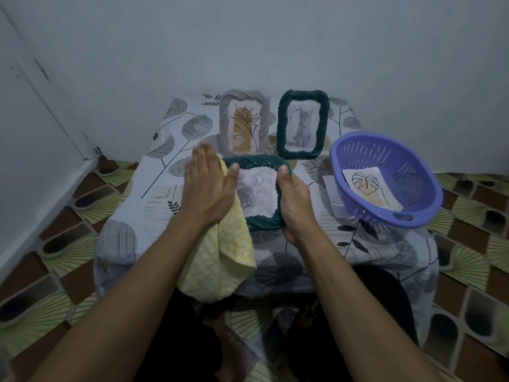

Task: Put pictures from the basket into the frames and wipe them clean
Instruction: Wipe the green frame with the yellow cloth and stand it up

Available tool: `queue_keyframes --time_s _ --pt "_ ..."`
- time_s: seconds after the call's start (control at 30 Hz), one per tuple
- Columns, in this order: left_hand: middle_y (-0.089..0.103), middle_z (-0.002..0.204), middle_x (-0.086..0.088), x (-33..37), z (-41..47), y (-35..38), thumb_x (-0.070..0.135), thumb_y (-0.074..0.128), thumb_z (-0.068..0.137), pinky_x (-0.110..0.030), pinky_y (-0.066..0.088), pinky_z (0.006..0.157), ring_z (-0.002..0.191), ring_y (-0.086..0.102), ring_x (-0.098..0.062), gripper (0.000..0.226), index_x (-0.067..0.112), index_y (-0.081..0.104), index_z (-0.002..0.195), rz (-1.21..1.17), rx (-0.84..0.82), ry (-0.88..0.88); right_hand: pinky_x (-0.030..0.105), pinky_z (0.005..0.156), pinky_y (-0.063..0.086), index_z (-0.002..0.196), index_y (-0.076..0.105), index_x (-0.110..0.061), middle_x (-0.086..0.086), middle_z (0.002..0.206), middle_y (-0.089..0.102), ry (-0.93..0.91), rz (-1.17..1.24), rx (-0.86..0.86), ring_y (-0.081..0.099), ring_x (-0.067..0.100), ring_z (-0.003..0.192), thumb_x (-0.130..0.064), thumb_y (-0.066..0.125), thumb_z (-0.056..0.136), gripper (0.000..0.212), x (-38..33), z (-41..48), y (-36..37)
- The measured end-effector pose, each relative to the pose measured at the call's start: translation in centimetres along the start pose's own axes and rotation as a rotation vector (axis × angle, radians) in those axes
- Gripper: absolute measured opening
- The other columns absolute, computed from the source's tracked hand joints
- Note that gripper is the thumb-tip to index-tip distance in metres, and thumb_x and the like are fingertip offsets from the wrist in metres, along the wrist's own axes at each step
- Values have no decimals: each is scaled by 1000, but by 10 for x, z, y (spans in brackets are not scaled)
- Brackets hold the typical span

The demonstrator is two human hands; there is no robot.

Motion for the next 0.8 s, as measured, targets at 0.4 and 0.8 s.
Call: queue_keyframes --time_s 0.4,0.8 --pt "-23 164 -8 -16 -11 12 50 15 101 -43 -4 124 152 -17 -22 76 10 -19 155 -22 81 59 52 95 54 117 65 -7 11 110 74 -12 8 61 70 28 106 -35 41 106 38 1 2 -3" --pt "-13 164 -15 15 -38 29 48 7 96 -43 -4 124 153 -15 -26 75 4 -5 156 -7 -90 436 42 81 55 109 64 5 26 108 70 -31 -39 204 69 36 101 -42 45 104 51 9 4 2"
Point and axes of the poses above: each hand's wrist, its own z-axis towards the middle knuckle, its own y-axis out of the palm, x = y × z, the point moved 1 cm from there along z, towards the middle knuckle
